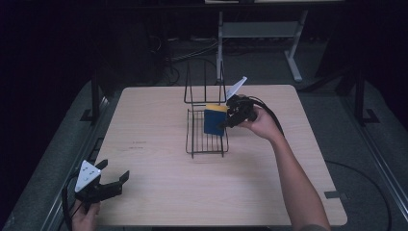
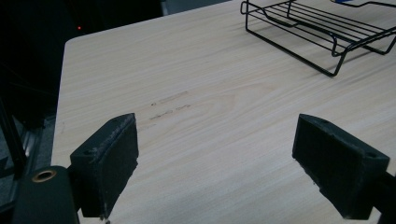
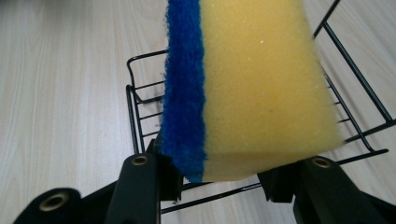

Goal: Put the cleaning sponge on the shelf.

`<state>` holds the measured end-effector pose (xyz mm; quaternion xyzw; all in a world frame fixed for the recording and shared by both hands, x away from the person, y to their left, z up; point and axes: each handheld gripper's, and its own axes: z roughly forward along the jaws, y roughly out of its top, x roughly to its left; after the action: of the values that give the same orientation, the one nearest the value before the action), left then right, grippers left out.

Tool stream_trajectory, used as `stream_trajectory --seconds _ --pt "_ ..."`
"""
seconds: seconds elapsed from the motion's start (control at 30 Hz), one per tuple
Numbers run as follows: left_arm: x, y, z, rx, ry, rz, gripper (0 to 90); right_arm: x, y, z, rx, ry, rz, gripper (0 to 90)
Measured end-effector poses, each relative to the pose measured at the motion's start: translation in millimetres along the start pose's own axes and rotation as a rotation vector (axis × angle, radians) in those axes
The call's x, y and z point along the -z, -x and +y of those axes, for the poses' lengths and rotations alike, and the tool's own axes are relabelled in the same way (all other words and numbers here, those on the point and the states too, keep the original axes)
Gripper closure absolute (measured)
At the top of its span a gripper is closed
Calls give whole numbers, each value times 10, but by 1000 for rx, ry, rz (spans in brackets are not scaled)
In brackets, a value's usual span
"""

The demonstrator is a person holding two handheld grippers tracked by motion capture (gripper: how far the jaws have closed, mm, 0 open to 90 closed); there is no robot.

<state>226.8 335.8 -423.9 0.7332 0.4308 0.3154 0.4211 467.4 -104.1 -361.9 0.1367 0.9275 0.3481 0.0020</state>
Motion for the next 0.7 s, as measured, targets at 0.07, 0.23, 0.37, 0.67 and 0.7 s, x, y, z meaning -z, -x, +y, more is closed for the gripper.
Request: stream_trajectory --seconds 0.07,0.23,0.37,0.67,0.7 --pt "-3 2 0 0 0 -1 139 -11 29 -15 2 1 1 568" --pt "-4 14 7 -5 -2 0 139 -56 119 -59 -13 7 8 569" --pt "-6 11 6 1 -1 -1 139 -96 159 -75 -29 1 13 569" --pt "-10 2 7 3 0 1 139 -110 205 28 -19 -8 18 569" --pt "-6 1 8 -1 1 1 139 -110 205 28 -19 -8 18 569"
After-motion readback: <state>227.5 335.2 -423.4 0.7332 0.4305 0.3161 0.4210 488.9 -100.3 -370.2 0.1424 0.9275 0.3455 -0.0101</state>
